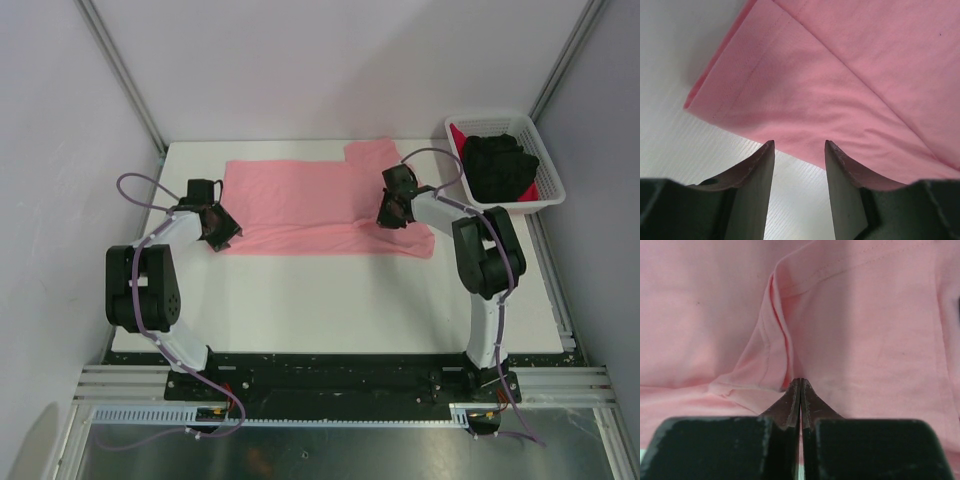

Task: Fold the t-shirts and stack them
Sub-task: Fold the flattened tshirt in 1/3 of the way

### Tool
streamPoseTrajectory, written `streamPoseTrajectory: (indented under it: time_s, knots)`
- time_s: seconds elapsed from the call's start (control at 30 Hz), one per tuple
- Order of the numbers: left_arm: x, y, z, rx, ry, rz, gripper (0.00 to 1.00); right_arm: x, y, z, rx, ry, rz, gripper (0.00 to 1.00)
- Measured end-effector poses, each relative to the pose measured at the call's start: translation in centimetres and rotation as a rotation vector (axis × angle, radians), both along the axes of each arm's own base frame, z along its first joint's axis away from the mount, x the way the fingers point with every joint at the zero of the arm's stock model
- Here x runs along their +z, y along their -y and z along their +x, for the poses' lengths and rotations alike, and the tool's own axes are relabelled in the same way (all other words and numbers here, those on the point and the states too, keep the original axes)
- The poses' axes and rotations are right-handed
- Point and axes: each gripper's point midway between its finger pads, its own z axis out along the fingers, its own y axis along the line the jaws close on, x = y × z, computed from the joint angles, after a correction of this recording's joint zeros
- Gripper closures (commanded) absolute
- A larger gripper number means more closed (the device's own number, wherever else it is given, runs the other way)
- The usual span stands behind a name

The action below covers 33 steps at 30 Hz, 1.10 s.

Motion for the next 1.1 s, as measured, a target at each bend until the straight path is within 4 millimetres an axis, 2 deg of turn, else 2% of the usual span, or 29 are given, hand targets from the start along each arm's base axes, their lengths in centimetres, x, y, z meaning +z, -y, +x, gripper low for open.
streamPoseTrajectory:
  time_s: [0.07, 0.2, 0.33, 0.47, 0.57, 0.63, 0.77, 0.87, 0.93, 1.0, 1.1]
  knots:
    - [0.0, 0.0, 0.0, 0.000, 0.000, 0.000, 0.51, -0.5, -0.1, 0.3, 0.002, -0.009, 0.002, 1.00]
    - [0.0, 0.0, 0.0, 0.000, 0.000, 0.000, 0.51, -0.6, -0.9, 2.3, 0.005, 0.002, 0.014, 1.00]
    - [0.0, 0.0, 0.0, 0.000, 0.000, 0.000, 0.51, 1.0, -2.0, 5.0, 0.008, 0.055, 0.032, 0.98]
    - [0.0, 0.0, 0.0, 0.000, 0.000, 0.000, 0.51, 2.6, -3.4, 6.9, 0.022, 0.097, 0.049, 0.95]
    - [0.0, 0.0, 0.0, 0.000, 0.000, 0.000, 0.51, 2.8, -4.4, 7.8, 0.035, 0.108, 0.058, 0.90]
    - [0.0, 0.0, 0.0, -0.001, 0.000, 0.000, 0.51, 2.1, -4.8, 8.1, 0.047, 0.099, 0.059, 0.84]
    - [0.0, 0.1, 0.0, -0.002, 0.000, -0.003, 0.51, 0.7, -4.6, 7.0, 0.064, 0.043, 0.032, 0.76]
    - [0.0, 0.3, 0.0, -0.008, 0.000, -0.013, 0.51, 0.7, -3.6, 6.3, 0.053, 0.031, 0.026, 0.74]
    - [0.1, 0.4, 0.0, -0.012, 0.002, -0.020, 0.50, 0.8, -1.9, 4.4, 0.033, 0.007, 0.024, 0.73]
    - [0.4, 0.5, -0.2, -0.016, 0.011, -0.026, 0.50, 1.2, 0.8, 1.7, -0.006, -0.022, 0.023, 0.73]
    - [1.3, 0.8, -0.4, -0.023, 0.033, -0.037, 0.50, 3.1, 4.9, -1.6, -0.081, -0.021, 0.027, 0.69]
